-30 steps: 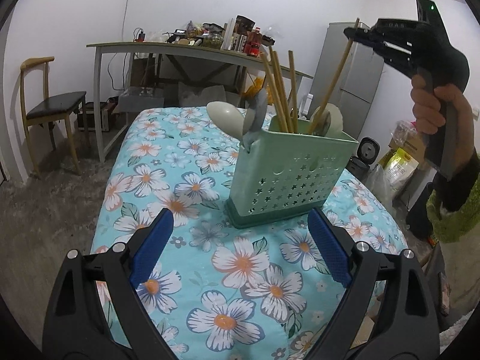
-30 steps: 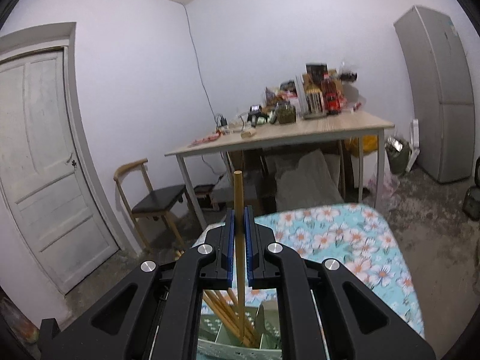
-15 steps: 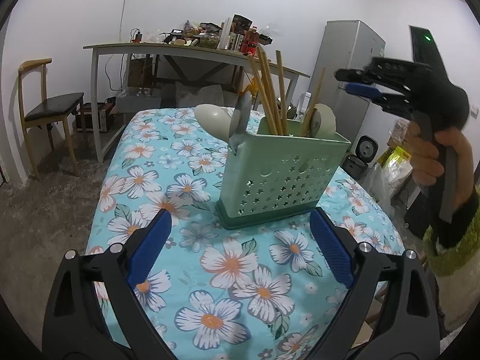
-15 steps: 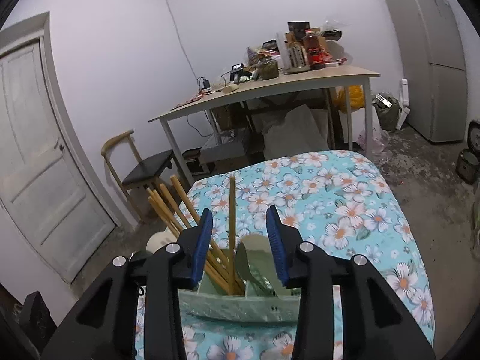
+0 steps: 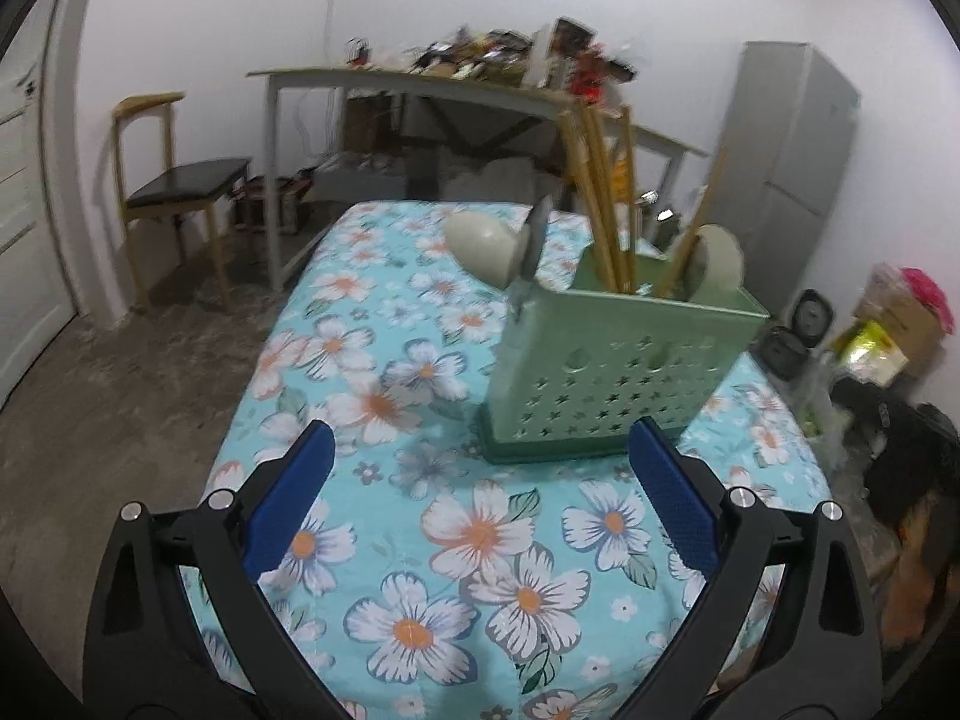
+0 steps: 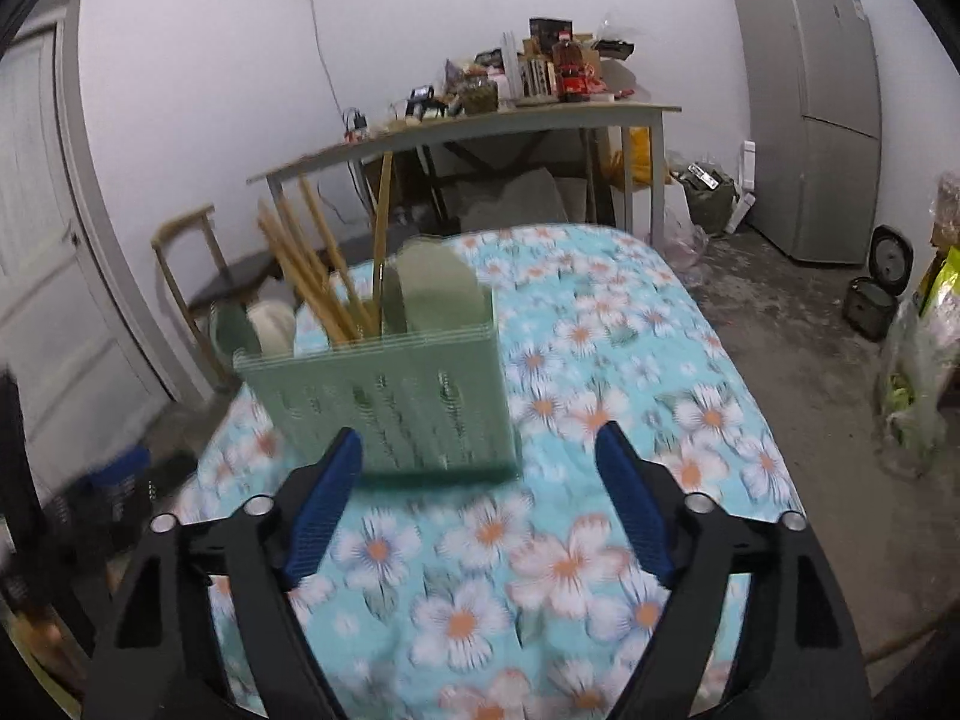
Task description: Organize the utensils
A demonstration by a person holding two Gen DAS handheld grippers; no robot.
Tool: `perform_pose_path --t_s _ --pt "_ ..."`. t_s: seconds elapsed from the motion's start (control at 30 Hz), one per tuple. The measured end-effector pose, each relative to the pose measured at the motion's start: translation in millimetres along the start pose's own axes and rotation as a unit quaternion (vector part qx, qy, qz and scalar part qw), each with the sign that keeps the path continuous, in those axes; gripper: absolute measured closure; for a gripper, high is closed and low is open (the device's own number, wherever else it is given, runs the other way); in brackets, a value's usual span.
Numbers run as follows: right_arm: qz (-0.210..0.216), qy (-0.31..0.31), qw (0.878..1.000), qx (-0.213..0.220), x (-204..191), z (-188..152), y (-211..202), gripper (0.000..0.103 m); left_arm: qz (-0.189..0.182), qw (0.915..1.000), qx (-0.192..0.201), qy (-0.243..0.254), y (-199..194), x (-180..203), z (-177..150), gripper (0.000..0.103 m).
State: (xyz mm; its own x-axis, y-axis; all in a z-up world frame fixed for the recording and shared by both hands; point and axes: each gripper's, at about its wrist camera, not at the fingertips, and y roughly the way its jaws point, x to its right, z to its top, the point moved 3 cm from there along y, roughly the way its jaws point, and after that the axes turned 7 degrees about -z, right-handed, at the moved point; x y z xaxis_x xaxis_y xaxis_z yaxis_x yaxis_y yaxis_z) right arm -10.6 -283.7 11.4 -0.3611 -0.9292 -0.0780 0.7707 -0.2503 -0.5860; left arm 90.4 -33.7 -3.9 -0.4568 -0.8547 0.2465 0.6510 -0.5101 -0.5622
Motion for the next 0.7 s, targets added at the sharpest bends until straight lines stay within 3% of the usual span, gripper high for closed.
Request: perform_pose_path --t_s 0.1,0.23,0.57,0.7 --pt "-0.025 -0.035 0.999 -0.014 -6 -15 0 0.01 0.036 0.9992 -0.017 -0.006 1 2 -3 0.008" --pt "-0.039 -0.046 0.998 -0.018 -7 -26 -2 0.007 0.101 0.9948 -0.005 -0.013 -9 0 -5 0.008" --pt "-0.052 -0.035 0.998 -0.016 0 -35 -10 0.007 0.162 0.9866 -0.009 0.019 -24 11 -4 0.008" --pt "-0.06 -0.033 0.998 -0.016 4 -37 -13 0.007 0.164 0.9865 -0.006 0.004 -28 17 -8 0.008"
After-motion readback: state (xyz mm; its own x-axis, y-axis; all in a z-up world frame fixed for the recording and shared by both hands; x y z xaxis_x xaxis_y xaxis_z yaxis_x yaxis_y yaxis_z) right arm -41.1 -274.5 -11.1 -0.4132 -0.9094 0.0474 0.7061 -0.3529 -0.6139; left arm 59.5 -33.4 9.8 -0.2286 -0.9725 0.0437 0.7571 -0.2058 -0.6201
